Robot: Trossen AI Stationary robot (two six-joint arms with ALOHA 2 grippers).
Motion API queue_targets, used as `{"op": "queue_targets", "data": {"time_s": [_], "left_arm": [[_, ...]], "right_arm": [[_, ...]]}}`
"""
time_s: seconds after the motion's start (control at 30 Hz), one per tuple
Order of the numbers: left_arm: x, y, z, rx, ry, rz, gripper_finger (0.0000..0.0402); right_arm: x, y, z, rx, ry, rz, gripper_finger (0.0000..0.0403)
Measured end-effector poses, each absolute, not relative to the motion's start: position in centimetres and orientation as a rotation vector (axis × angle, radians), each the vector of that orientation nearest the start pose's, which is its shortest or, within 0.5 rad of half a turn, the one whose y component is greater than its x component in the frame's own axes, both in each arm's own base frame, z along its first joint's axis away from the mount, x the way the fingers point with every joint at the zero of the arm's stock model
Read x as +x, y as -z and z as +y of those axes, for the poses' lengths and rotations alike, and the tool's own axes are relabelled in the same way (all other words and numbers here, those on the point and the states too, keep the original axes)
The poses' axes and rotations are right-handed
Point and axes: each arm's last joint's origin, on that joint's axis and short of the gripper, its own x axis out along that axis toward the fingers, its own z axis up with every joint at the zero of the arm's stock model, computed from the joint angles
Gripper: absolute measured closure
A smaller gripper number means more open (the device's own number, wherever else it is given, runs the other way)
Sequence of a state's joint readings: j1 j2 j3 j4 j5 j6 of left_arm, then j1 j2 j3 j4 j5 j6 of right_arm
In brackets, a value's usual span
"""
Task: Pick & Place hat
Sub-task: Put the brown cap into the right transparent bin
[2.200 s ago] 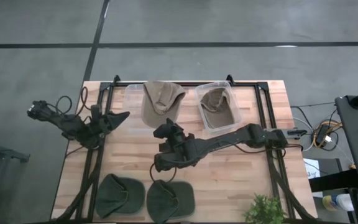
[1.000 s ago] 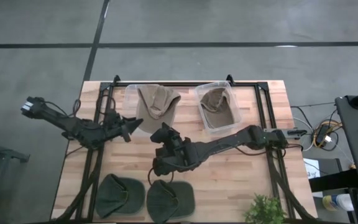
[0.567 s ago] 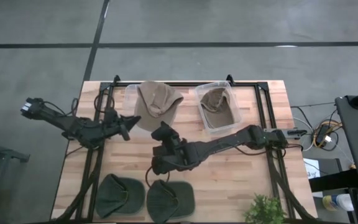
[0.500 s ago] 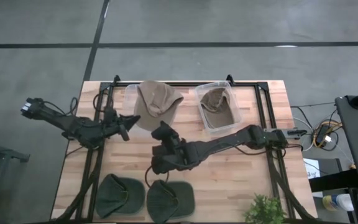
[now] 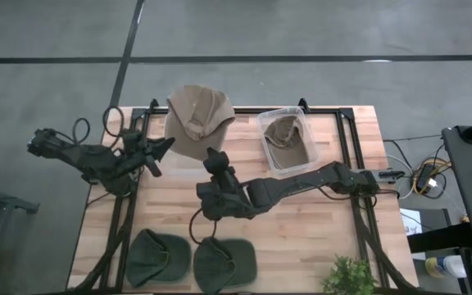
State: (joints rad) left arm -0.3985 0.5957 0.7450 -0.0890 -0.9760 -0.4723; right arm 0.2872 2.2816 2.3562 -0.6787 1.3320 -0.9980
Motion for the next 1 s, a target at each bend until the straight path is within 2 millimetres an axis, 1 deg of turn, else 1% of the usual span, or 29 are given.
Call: {"op": "queue_targets", "data": {"time_s": [0.1, 0.2, 0.33, 0.47, 0.57, 0.67, 0.77, 0.87, 1.0], "left_arm": [[11.4, -36.4, -2.2, -0.454, -0.568, -0.194, 0.0395], [10.7, -37.9, -1.8, -0.404, -0.605, -0.210, 0.0395], [9.3, -40.6, -1.2, -0.368, -0.653, -0.262, 0.0395], [8.3, -42.5, -0.7, -0.317, -0.667, -0.274, 0.0395], [7.5, -43.5, -0.4, -0.291, -0.684, -0.296, 0.0395], [7.3, -44.1, -0.3, -0.216, -0.685, -0.297, 0.0395], [6.9, -44.8, -0.2, -0.167, -0.666, -0.322, 0.0395], [6.8, -45.0, -0.2, -0.133, -0.630, -0.334, 0.0395], [7.1, -44.9, -0.4, -0.062, -0.615, -0.312, 0.0395]], "right_arm": [[48.0, -34.4, 11.3, -1.319, 0.768, 0.921, 0.0200], [47.8, -35.0, 11.2, -1.272, 0.798, 0.890, 0.0186], [47.3, -35.9, 11.1, -1.217, 0.833, 0.854, 0.0181], [46.9, -36.7, 11.0, -1.134, 0.857, 0.800, 0.0183], [46.1, -38.2, 10.7, -1.013, 0.868, 0.715, 0.0183], [45.1, -40.2, 10.3, -0.833, 0.804, 0.591, 0.0184], [44.3, -41.9, 9.6, -0.650, 0.695, 0.479, 0.0184], [43.4, -43.7, 8.4, -0.490, 0.586, 0.393, 0.0184], [42.3, -45.8, 6.5, -0.337, 0.478, 0.311, 0.0184]]}}
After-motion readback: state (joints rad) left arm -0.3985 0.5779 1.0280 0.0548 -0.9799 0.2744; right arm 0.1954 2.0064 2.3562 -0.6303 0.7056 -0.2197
